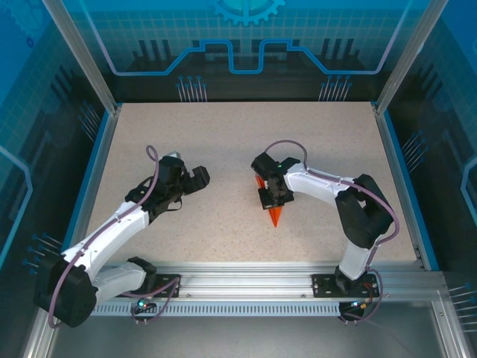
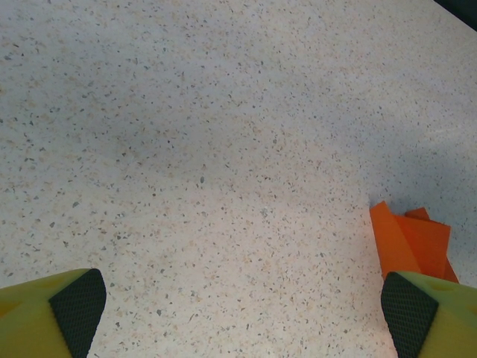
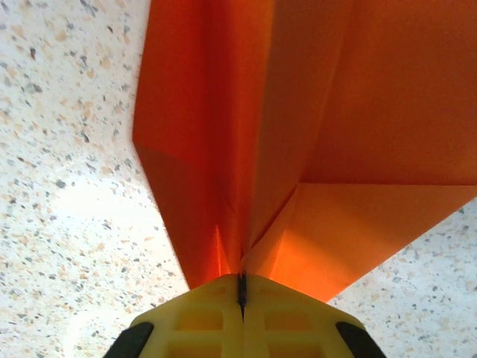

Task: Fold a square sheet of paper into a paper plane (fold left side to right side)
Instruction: Move the paper plane to the center of the table.

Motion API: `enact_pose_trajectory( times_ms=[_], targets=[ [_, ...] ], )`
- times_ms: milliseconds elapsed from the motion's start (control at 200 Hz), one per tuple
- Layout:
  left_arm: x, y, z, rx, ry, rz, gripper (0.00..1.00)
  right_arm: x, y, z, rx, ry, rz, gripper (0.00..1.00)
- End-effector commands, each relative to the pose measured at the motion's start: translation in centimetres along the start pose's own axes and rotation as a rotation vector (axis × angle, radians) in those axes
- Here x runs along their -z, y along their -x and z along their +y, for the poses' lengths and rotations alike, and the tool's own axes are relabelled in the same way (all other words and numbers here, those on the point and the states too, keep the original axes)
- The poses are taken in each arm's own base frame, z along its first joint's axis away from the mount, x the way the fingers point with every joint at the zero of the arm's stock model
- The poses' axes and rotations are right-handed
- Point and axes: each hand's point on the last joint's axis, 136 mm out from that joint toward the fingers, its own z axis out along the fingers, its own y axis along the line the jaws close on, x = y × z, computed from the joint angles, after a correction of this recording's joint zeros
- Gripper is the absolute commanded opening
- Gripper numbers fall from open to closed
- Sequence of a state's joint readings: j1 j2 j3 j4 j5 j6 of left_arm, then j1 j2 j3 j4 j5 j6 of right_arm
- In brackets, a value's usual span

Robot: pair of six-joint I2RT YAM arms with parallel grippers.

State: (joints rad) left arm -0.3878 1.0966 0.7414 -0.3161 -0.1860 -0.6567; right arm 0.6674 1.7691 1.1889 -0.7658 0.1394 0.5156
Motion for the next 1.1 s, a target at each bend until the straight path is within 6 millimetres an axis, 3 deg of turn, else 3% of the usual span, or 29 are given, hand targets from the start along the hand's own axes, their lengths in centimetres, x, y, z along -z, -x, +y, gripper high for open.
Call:
enact_pose_trajectory(
  times_ms=[0, 170, 660, 945, 1095],
  targets=[
    [-0.1, 0.1, -0.3, 0.026, -0.014, 0.007, 0.99, -0.1, 0.5, 0.4, -0.003, 0.038, -0.005, 0.11],
    [-0.2, 0.2, -0.3, 0.027, -0.013, 0.007, 0.99, -0.3, 0.7, 0.1, 0.004, 0.016, -0.003, 0.19],
    [-0.6, 0.1, -0.7, 0.029, -0.021, 0.022, 0.99, -1.8, 1.0, -0.4, 0.018, -0.027, 0.025, 0.27],
    [-0.5, 0.3, -1.1, 0.022, -0.033, 0.026, 0.99, -2.8, 1.1, 0.0, -0.023, 0.019, 0.043, 0.25],
    [-0.1, 0.5, -1.4, 0.007, -0.045, 0.025, 0.99, -3.1, 1.7, -0.7, -0.087, 0.036, 0.062, 0.16]
  ],
)
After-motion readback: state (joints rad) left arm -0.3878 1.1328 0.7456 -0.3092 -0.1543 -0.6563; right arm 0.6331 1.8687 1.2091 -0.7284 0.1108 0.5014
